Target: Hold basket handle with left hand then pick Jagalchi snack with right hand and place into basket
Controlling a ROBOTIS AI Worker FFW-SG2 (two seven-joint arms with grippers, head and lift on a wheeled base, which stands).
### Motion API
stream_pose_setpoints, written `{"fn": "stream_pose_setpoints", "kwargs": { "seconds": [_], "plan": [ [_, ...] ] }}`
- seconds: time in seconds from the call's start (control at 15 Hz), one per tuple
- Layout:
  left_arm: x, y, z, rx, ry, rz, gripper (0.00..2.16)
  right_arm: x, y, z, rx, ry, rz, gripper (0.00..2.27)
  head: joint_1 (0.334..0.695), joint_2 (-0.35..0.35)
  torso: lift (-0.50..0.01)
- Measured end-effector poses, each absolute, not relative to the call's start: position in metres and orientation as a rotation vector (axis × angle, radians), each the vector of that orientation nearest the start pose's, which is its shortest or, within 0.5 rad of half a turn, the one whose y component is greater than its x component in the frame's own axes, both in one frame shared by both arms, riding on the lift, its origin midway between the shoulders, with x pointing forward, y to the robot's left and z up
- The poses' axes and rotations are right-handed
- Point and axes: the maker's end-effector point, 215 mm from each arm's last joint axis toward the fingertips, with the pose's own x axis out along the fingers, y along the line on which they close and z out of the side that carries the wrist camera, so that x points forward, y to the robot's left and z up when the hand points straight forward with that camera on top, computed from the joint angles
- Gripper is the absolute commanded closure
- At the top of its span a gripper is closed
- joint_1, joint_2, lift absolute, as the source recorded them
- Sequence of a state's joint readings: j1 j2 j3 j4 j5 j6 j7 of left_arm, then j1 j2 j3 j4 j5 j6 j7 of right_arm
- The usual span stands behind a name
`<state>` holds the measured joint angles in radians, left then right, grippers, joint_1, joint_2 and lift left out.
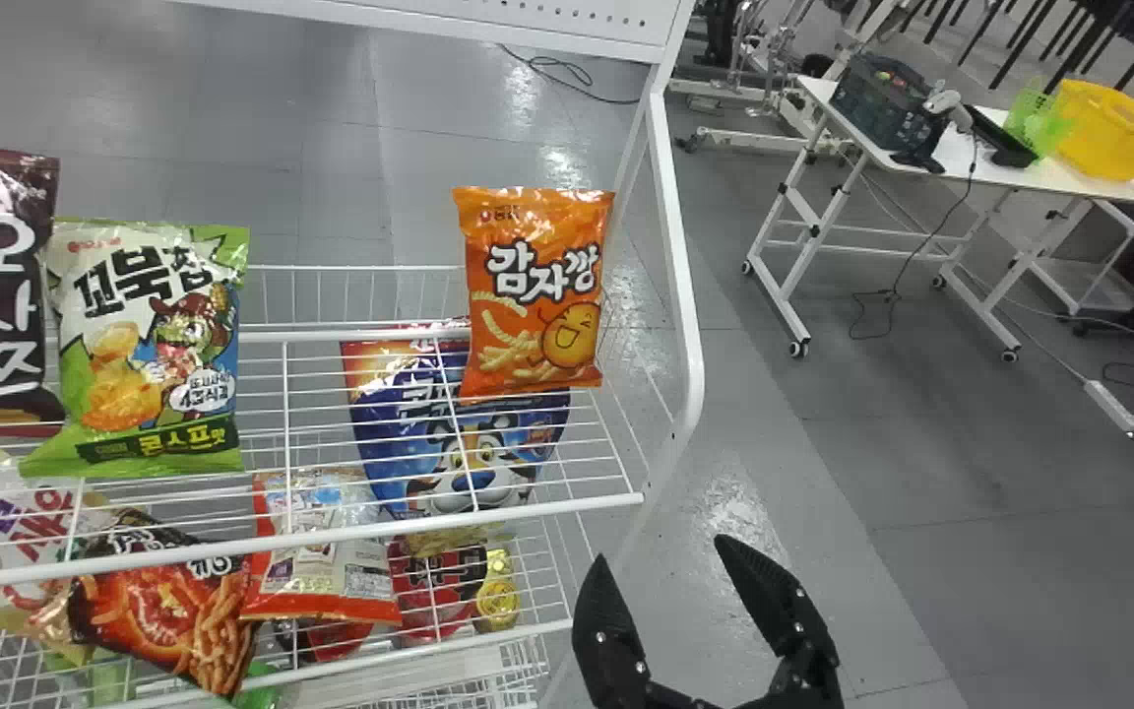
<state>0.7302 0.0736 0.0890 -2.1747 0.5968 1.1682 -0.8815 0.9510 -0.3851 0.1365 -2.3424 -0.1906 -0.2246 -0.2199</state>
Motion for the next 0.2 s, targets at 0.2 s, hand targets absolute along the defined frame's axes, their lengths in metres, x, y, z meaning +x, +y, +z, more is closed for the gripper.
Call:
{"fn": "stream_pose_setpoints", "kwargs": {
  "seconds": [0.2],
  "plan": [
    [0.1597,0.0252,-0.4382,-0.999,0.981,-0.968,1.04,0.3148,-0.195,-0.2966,0.076,0.025,0.129,0.09,0.695,-0.35,-0.01]
  ]
}}
